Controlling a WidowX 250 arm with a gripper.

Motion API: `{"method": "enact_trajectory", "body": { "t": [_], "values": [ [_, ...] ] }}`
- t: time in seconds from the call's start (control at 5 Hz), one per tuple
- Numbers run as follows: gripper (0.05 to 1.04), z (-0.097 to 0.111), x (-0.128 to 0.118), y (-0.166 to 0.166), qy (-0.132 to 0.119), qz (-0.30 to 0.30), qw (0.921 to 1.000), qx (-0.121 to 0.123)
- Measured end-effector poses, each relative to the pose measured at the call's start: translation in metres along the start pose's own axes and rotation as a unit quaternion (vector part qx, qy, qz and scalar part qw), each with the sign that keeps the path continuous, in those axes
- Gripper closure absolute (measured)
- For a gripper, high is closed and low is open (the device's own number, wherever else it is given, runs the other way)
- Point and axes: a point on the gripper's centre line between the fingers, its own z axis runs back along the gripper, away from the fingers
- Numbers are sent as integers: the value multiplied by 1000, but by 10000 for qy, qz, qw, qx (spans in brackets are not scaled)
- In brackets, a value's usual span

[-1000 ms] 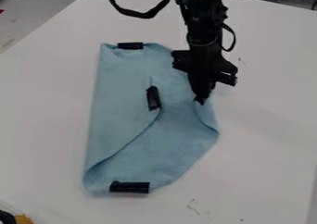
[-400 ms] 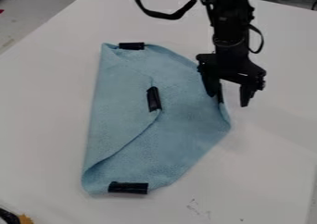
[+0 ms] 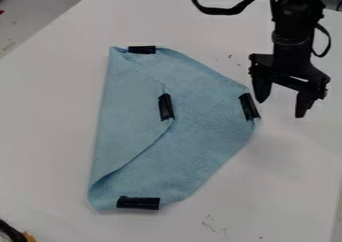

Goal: Unfold the cloth from left to bottom right

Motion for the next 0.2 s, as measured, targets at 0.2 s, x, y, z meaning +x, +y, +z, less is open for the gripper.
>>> {"method": "enact_trajectory", "body": {
  "t": [0.2],
  "values": [
    [84,9,7,2,2,-241,9994,252]
  ]
}}
